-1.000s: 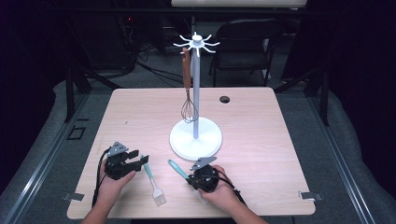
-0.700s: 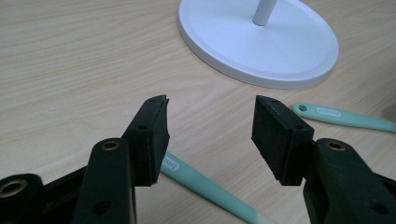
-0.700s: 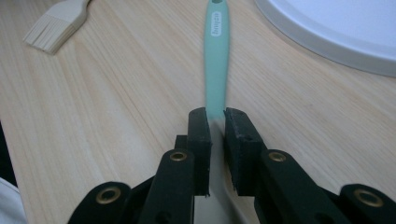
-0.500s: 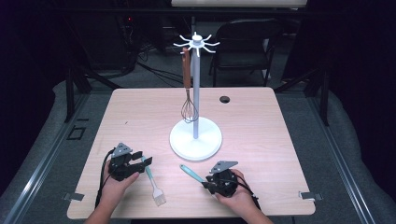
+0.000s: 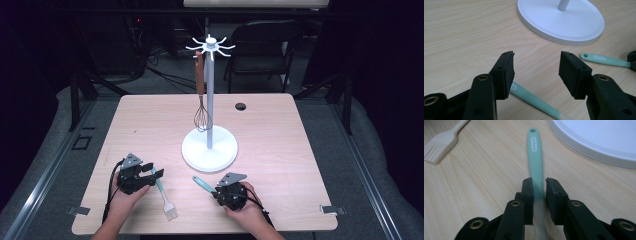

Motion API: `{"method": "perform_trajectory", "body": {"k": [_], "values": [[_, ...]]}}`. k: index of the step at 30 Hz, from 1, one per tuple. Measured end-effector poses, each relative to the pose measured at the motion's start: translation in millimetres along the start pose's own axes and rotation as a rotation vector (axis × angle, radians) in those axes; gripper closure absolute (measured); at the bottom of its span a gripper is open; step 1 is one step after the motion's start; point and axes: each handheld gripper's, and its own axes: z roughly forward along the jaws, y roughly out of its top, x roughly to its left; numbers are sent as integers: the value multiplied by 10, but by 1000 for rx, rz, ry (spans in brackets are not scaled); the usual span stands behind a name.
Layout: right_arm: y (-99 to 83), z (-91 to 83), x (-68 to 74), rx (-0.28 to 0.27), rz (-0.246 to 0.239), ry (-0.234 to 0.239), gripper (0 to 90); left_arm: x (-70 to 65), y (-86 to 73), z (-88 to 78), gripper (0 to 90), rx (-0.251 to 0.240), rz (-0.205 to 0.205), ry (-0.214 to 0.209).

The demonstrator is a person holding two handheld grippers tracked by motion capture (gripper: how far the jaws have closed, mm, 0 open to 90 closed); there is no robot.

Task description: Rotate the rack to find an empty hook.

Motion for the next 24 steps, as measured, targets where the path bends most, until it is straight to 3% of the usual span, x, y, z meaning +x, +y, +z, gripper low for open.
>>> {"method": "perform_trajectory", "body": {"k": [4,12,21,24], "values": [[13,17,24,-1,-6,-13,777,-51,6,22,452,1,1,-9],[18,30,22,-10,-8,-15,797,-237,26,144,442,33,59,-51],[7,7,4,-15,-10,17,799,-493,51,308,399,51,83,-126],[6,-25,-8,-38,-7,27,799,-565,41,368,395,58,73,-161]]}}
